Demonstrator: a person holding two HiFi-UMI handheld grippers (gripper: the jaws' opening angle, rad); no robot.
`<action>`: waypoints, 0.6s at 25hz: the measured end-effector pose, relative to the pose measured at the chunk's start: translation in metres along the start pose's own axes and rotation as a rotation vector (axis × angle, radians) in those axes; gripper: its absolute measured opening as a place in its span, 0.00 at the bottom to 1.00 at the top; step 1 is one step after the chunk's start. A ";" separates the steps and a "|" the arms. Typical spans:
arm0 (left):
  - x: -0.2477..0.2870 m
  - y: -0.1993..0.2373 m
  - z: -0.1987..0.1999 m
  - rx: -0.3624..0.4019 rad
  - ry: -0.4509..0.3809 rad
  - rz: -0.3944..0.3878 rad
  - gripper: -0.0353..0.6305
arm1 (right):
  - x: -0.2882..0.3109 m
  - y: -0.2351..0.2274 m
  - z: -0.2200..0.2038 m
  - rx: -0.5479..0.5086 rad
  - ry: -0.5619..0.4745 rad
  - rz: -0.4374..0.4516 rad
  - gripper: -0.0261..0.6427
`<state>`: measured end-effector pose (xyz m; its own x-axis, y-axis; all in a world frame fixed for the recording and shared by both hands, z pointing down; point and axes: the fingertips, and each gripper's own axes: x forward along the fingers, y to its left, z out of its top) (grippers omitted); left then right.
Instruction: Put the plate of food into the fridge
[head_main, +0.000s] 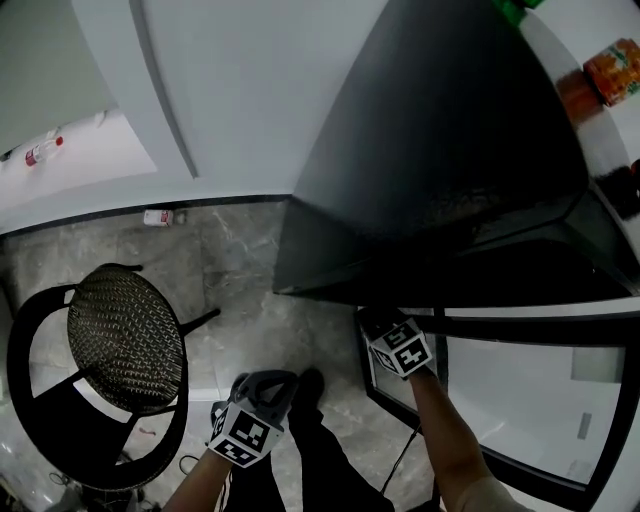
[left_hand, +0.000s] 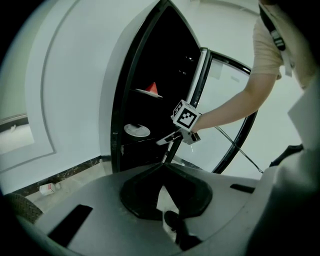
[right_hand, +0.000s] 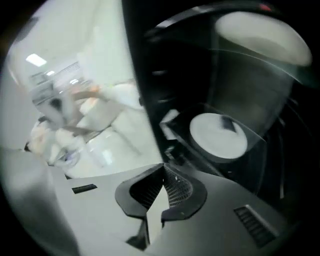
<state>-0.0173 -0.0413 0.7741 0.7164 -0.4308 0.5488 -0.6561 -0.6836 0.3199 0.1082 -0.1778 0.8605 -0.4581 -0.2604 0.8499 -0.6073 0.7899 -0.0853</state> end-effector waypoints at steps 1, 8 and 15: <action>-0.003 -0.001 0.001 0.005 0.002 -0.002 0.07 | -0.008 0.014 -0.005 -0.083 0.037 0.041 0.07; -0.035 -0.004 0.018 0.060 0.013 -0.005 0.07 | -0.112 0.066 -0.029 -0.452 0.221 0.160 0.07; -0.090 -0.020 0.046 0.130 0.053 -0.031 0.07 | -0.187 0.080 -0.037 -0.610 0.326 0.097 0.07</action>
<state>-0.0576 -0.0158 0.6830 0.7198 -0.3791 0.5815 -0.5953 -0.7679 0.2363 0.1692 -0.0456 0.7134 -0.2158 -0.0682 0.9740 -0.0562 0.9968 0.0573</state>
